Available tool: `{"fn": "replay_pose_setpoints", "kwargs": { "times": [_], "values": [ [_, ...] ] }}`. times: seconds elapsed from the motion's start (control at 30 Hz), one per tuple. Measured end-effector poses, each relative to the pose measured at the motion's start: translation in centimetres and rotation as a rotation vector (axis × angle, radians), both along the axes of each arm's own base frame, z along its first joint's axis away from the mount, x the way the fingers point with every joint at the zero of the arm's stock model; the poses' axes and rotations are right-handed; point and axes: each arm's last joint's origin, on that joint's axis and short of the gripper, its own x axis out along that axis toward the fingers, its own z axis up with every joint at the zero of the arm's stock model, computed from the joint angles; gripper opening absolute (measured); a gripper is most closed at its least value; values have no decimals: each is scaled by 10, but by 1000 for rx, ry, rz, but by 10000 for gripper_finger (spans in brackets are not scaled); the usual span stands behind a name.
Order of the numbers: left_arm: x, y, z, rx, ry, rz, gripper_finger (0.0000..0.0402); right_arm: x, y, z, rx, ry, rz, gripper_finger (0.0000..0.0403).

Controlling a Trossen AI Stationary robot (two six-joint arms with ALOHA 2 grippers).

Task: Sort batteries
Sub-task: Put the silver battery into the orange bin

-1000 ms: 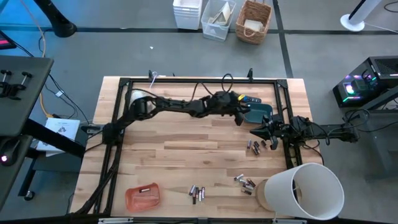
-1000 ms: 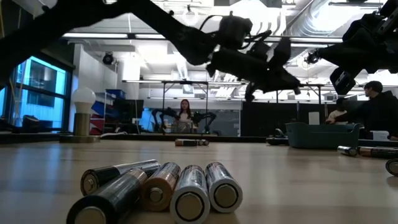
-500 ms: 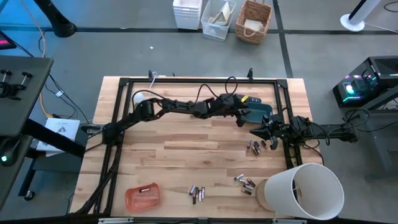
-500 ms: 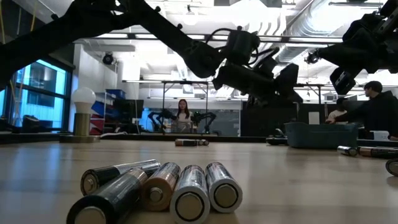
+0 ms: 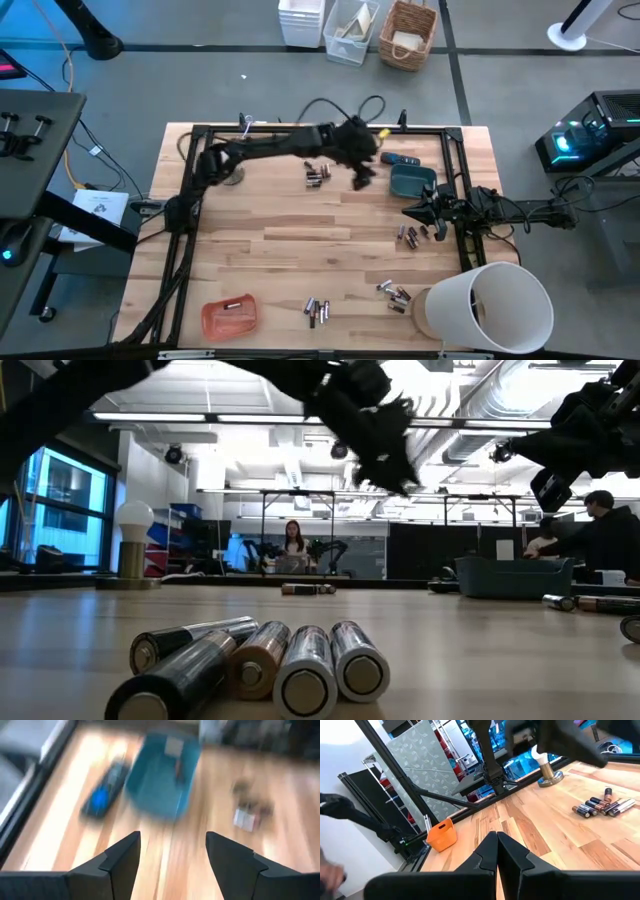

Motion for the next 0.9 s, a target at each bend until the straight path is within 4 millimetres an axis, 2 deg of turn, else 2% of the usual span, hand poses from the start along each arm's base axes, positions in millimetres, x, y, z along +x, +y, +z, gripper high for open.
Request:
{"fn": "replay_pose_setpoints", "kwargs": {
  "times": [0.03, 0.17, 0.23, 0.3, 0.37, 0.47, 0.57, 0.7, 0.8, 0.9],
  "values": [
    [-9, 3, -1, -9, 45, 12, 215, 0, 0, 0, 0, 0, 1, 0],
    [-48, 14, -27, -79, 178, 88, 215, 0, 0, 0, 0, 6, 4, 0],
    [-72, 13, -41, -109, 210, 111, 215, 0, 0, -1, 0, 8, 4, 0],
    [-95, 3, -53, -152, 215, 102, 215, 1, 0, -1, 0, 11, 5, 0],
    [-115, -17, -60, -217, 179, 70, 215, 1, 0, -1, -1, 12, 5, 0],
    [-143, -57, -51, -286, 102, 15, 215, 1, 0, -1, -1, 12, 8, 0],
    [-169, -109, -45, -239, 88, -95, 215, 1, 0, -1, -1, 11, 8, 0],
    [-205, -183, -52, -124, 156, -302, 215, 1, 0, -1, -1, 11, 8, 0],
    [-223, -222, -60, -52, 194, -363, 215, 1, 0, -1, -1, 12, 8, 0],
    [-228, -246, -61, -45, 176, -426, 215, 1, 0, -1, -1, 11, 8, 0]
  ]
}}
